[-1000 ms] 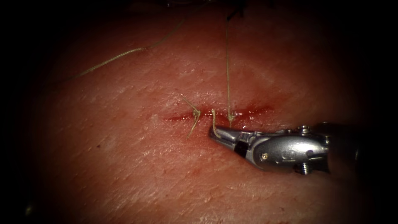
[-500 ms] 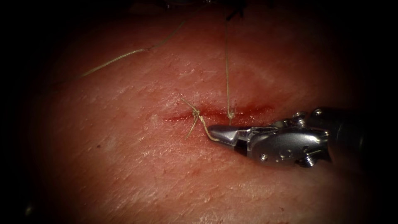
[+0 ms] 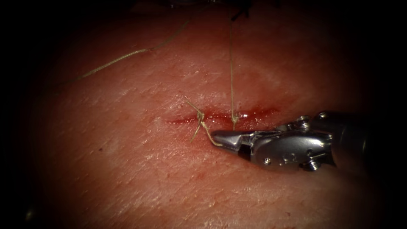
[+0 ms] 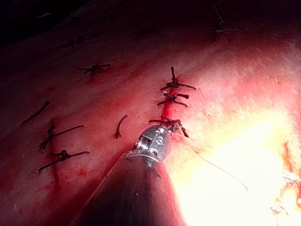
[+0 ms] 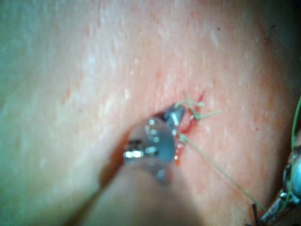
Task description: Wound Closure
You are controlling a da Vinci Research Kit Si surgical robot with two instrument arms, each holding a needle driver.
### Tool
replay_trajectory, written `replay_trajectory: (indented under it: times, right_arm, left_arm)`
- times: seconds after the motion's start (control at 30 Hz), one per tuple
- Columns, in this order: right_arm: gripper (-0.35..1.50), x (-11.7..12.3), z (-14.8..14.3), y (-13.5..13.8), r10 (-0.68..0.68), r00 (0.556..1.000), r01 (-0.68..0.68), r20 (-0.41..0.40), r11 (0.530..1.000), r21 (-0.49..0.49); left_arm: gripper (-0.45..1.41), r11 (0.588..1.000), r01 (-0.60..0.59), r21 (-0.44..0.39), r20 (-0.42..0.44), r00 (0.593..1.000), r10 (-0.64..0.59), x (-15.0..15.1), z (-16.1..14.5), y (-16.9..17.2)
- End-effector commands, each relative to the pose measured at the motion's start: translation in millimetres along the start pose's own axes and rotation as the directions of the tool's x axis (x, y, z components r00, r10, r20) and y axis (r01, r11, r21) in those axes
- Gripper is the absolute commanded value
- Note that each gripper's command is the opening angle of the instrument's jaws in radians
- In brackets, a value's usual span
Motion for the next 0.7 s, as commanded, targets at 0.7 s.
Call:
replay_trajectory:
  times: [0.7]
  right_arm:
    - [1.08, 1.4, -11.4, 5.3, 0.673, 0.738, -0.674, -0.055, 0.738, -0.024]
  left_arm:
    - [-0.45, 1.0, -0.023, 0.018, -0.031, 0.999, 0.023, 9.9, -4.8, 3.8]
